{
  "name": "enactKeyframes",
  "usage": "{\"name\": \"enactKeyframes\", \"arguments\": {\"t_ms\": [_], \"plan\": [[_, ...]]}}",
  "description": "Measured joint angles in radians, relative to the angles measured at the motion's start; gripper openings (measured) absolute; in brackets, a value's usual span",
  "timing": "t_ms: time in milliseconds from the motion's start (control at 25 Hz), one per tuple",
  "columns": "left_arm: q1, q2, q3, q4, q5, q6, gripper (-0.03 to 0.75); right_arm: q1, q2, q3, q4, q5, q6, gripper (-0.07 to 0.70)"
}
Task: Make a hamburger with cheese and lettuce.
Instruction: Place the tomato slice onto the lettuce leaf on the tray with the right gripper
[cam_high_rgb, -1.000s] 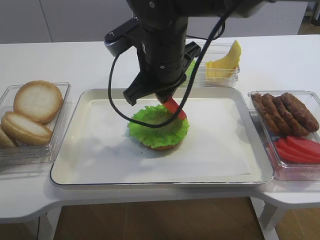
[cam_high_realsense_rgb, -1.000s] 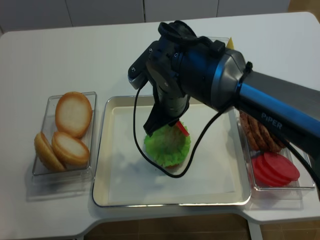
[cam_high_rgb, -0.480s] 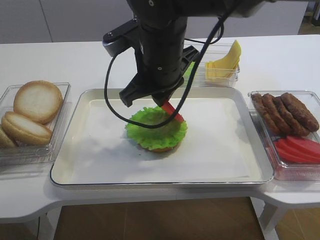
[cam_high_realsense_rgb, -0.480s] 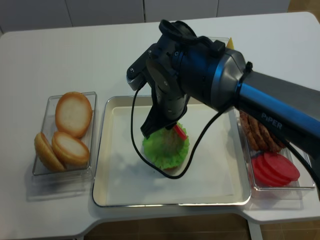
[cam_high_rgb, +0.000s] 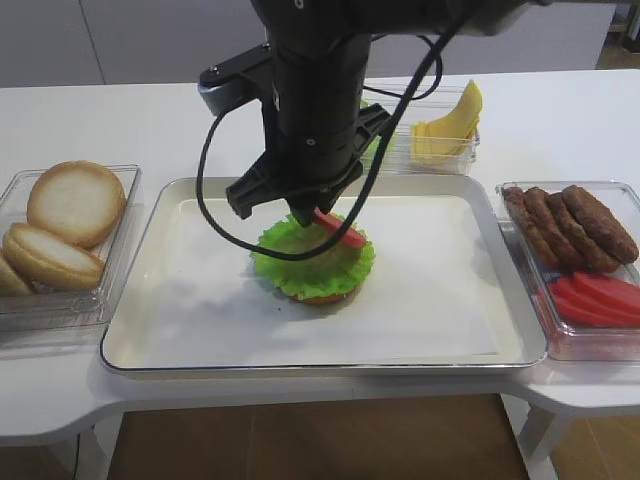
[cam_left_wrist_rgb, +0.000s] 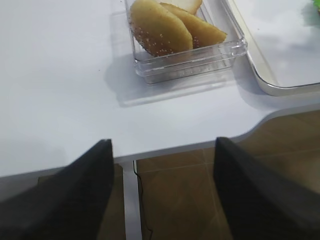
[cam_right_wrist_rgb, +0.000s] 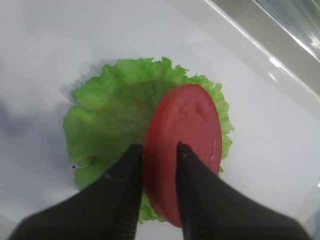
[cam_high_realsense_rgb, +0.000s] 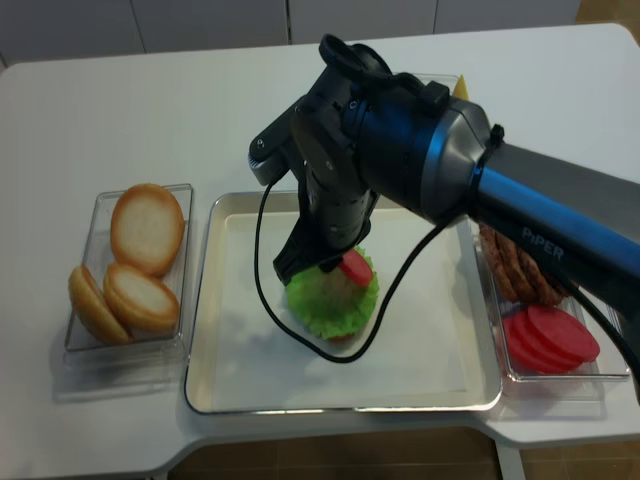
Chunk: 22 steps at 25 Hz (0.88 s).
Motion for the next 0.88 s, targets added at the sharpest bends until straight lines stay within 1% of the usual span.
{"name": "enactKeyframes", "arguments": {"t_ms": [160, 400, 640, 800, 880], "plan": [[0.0, 0.0, 0.0, 0.0, 0.0, 0.0, 0.468, 0.0, 0.0, 0.0, 0.017, 0.002, 0.0, 0.228], [0.0, 0.0, 0.0, 0.0, 0.0, 0.0, 0.468, 0.0, 0.0, 0.0, 0.04, 0.01, 0.0, 0.252], [0.0, 0.0, 0.0, 0.0, 0.0, 0.0, 0.468, 0.0, 0.0, 0.0, 0.065, 0.02, 0.0, 0.382], [0.0, 0.0, 0.0, 0.0, 0.0, 0.0, 0.468, 0.0, 0.0, 0.0, 0.072, 0.03, 0.0, 0.401], [0.0, 0.0, 0.0, 0.0, 0.0, 0.0, 0.468, 0.0, 0.0, 0.0, 0.074, 0.046, -0.006, 0.403]]}}
